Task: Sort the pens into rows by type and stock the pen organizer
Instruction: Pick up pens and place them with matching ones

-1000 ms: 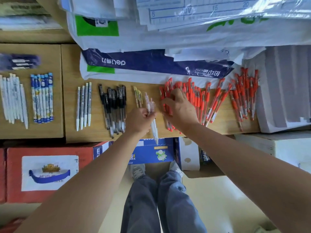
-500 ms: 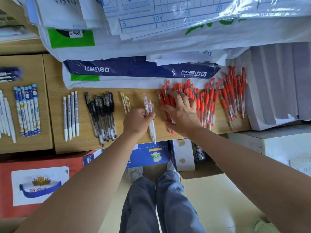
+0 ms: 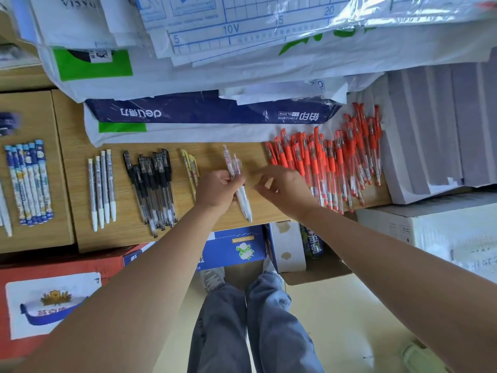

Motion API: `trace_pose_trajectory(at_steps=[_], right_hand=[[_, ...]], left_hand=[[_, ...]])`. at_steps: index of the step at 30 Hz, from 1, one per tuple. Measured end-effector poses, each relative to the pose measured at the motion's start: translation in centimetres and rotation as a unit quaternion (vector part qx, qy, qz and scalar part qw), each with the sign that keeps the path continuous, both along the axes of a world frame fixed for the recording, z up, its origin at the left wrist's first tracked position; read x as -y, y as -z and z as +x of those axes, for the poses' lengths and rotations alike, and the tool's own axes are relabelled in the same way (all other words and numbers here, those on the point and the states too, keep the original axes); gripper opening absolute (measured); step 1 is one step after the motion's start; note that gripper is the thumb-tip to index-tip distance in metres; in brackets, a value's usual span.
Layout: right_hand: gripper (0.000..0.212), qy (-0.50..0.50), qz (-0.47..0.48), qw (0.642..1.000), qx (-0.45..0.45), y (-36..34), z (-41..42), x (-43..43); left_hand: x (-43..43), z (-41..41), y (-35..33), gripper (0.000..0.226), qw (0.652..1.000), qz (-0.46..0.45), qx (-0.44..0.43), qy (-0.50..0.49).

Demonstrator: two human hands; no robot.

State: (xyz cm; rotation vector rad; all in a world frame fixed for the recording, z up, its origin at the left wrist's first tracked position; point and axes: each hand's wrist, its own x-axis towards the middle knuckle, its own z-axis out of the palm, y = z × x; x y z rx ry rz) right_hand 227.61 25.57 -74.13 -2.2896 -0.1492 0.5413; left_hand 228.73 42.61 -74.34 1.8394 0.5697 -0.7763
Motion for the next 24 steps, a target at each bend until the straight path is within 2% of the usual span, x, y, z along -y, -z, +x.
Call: trace_pose_trajectory(at_steps=[2, 4, 6, 8, 12, 15, 17, 20, 24], right_hand=[[0.024, 0.012, 0.043, 0.990, -0.134, -0.3, -0.2, -1.5], [0.024, 0.040, 0.079, 0.970, -0.225, -0.5, -0.3, -2.5], [0.023, 0.054, 0.099, 0.961, -0.251, -0.7, -0.1, -3.1], [0.031, 0.054, 0.095, 0.957, -0.268, -0.7, 0.0, -3.5], [0.031, 0.042, 0.029, 0.968, -0.247, -0.6, 0.2, -4.1], [0.023, 0.065, -0.016, 0.977, -0.202, -0.6, 0.5, -4.1], [0.022, 0.067, -0.068, 0.978, -0.187, -0.4, 0.4, -3.9], [0.031, 0.055, -0.131, 0.979, -0.146, 0.0, -0.3, -4.0], [0.044, 0.095, -0.135, 0.982, -0.095, 0.6, -0.8, -4.4]], left_hand=[[-0.2, 0.0, -0.2, 0.025, 1.000, -0.015, 0.004, -0.008], [-0.5, 0.0, -0.5, 0.024, 1.000, -0.021, 0.014, -0.015], [-1.0, -0.1, -0.6, 0.022, 0.999, -0.029, 0.023, -0.024], [-1.5, -0.2, -0.6, 0.017, 0.998, -0.041, 0.027, -0.025], [-2.0, -0.5, -0.9, 0.019, 0.998, -0.055, 0.033, -0.015], [-2.7, -1.0, -1.2, 0.032, 0.993, 0.049, 0.093, 0.063], [-3.5, -1.5, -1.3, 0.028, 0.977, 0.119, 0.137, 0.108], [-4.5, -2.2, -1.3, 0.021, 0.967, 0.161, 0.156, 0.119], [-5.2, -2.9, -1.3, 0.034, 0.950, 0.216, 0.179, 0.134]])
